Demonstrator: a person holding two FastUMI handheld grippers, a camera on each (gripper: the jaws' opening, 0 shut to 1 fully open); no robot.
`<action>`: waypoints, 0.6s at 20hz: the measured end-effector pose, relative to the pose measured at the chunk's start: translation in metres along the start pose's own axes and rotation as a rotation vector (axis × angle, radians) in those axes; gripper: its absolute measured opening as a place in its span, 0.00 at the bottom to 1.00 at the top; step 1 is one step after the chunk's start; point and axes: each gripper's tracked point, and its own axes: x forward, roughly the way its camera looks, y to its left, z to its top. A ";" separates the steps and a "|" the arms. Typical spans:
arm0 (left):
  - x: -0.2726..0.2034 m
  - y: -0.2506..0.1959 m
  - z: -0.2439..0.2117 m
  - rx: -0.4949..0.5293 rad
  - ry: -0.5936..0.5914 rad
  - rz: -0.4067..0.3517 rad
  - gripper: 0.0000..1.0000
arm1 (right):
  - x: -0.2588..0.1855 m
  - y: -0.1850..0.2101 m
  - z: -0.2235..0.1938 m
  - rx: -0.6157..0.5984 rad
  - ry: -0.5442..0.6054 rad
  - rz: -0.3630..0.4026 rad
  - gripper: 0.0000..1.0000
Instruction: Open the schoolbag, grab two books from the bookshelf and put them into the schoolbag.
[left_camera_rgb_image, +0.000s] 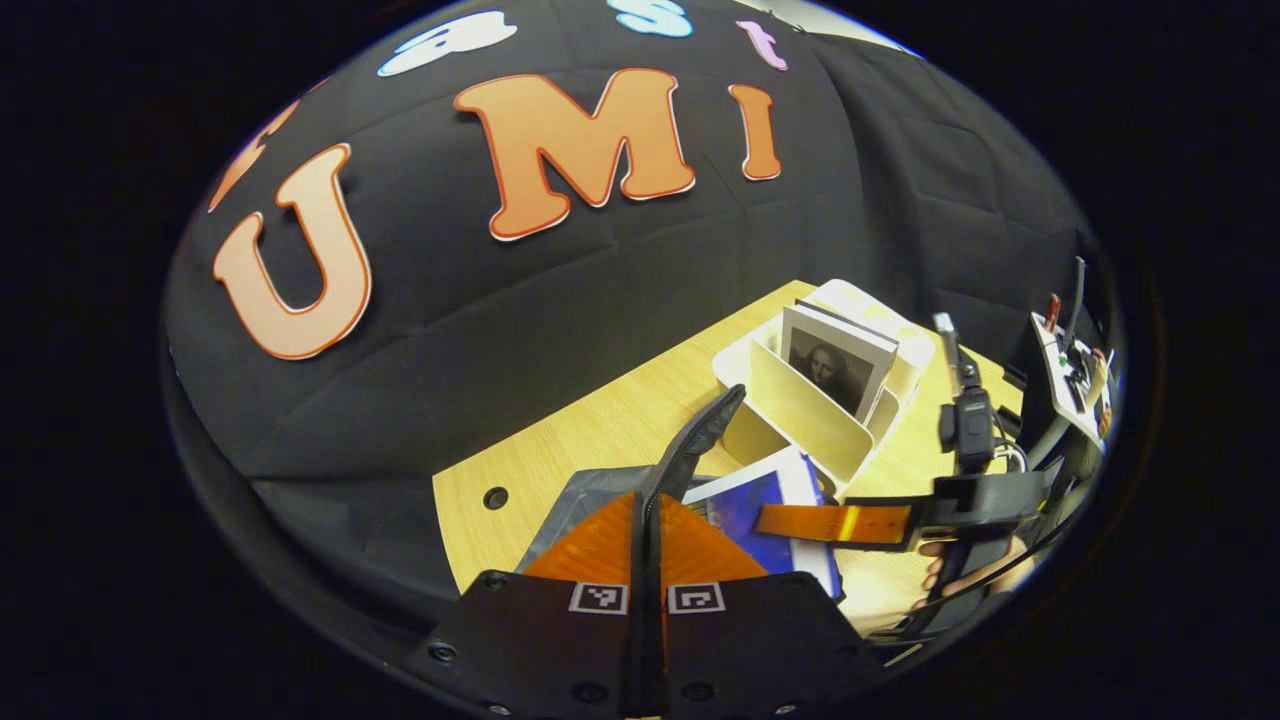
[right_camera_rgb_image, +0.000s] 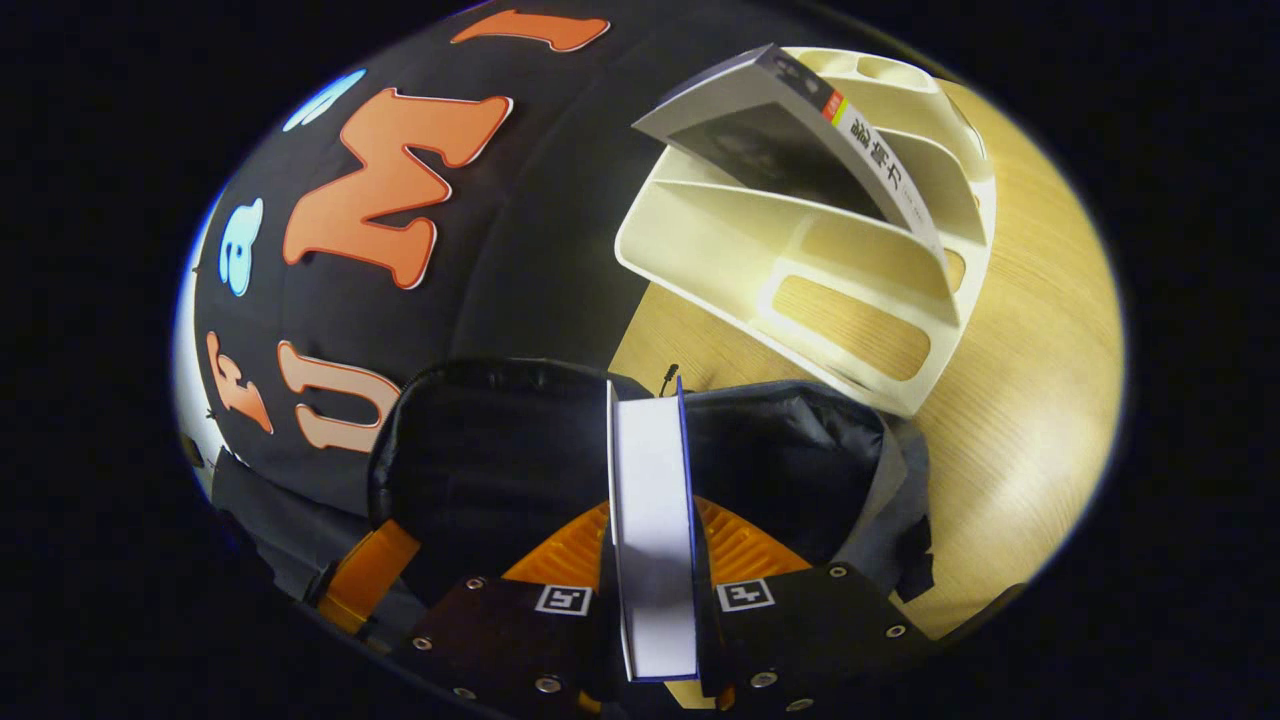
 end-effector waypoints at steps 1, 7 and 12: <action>0.001 -0.003 0.001 0.013 0.003 -0.006 0.00 | 0.008 0.001 -0.005 0.007 0.001 -0.010 0.31; 0.003 -0.009 -0.008 0.063 0.014 -0.017 0.01 | 0.045 0.002 -0.026 0.011 0.032 -0.076 0.35; 0.008 -0.004 -0.019 0.004 0.030 -0.033 0.01 | 0.041 -0.028 -0.035 -0.001 0.116 -0.243 0.87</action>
